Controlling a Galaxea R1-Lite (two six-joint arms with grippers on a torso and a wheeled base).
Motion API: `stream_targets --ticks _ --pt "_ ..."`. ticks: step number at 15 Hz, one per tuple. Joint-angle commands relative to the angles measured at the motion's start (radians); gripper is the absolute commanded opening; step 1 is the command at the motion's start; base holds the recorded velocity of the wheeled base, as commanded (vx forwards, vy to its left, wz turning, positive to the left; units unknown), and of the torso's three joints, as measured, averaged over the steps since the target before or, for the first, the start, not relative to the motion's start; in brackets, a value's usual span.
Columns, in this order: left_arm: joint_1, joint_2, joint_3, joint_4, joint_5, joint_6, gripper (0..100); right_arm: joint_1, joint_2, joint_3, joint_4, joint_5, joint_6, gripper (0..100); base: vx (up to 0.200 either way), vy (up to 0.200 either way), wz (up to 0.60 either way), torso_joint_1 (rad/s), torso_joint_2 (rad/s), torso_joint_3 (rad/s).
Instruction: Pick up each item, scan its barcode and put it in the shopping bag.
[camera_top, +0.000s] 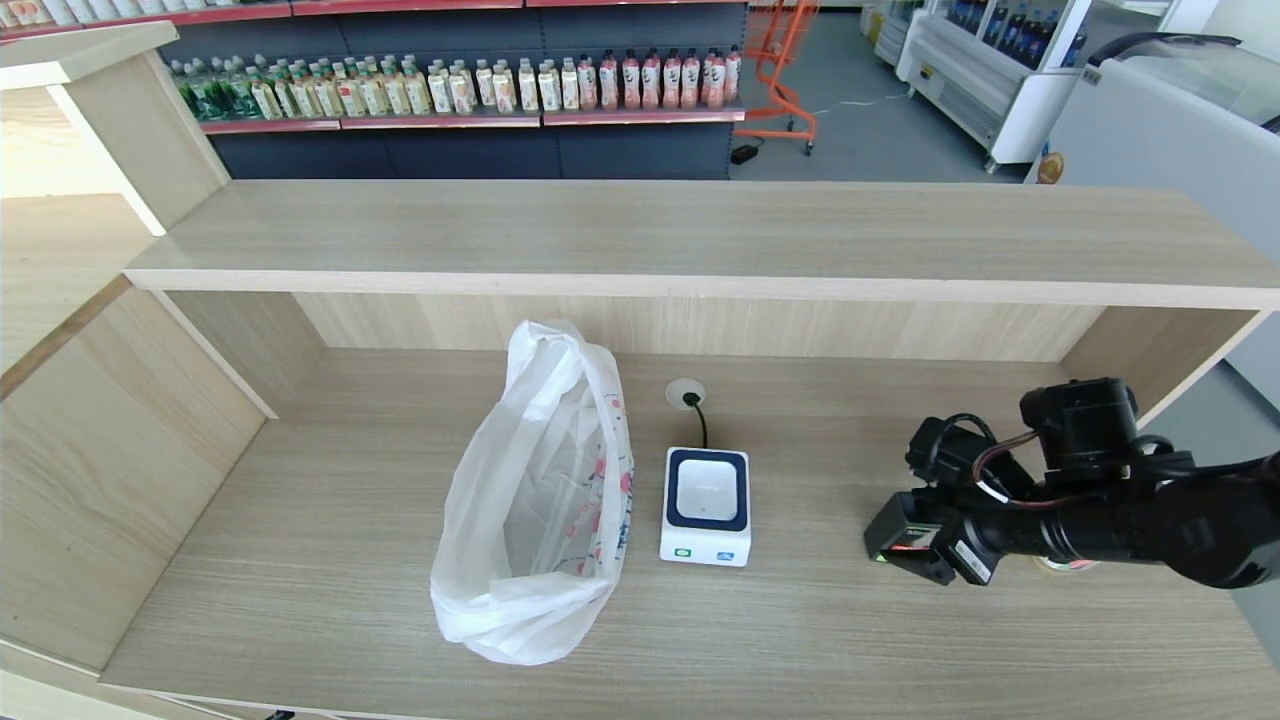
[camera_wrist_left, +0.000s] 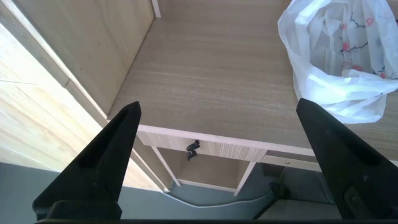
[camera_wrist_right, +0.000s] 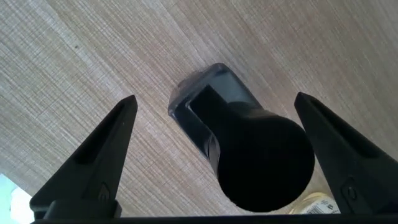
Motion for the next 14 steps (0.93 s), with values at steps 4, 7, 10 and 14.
stream_targets --ticks 4,7,10,14 --pt "0.0 0.0 0.0 0.0 0.001 0.0 100 0.019 0.035 -0.029 -0.001 0.02 0.006 0 0.0 0.0 0.0 0.0 0.0 0.0" --pt "0.0 0.0 0.0 0.0 0.001 0.0 100 0.021 0.02 -0.004 -0.002 0.02 0.004 0 0.0 0.0 0.0 0.0 0.0 0.0" --pt "0.0 0.0 0.0 0.0 0.001 0.0 100 0.007 -0.15 0.065 -0.032 0.02 0.087 0 0.0 0.0 0.0 0.0 0.0 0.0" --pt "0.0 0.0 0.0 0.0 0.001 0.0 100 -0.017 -0.591 0.271 -0.101 0.016 0.118 0 0.0 0.0 0.0 0.0 0.0 0.0"
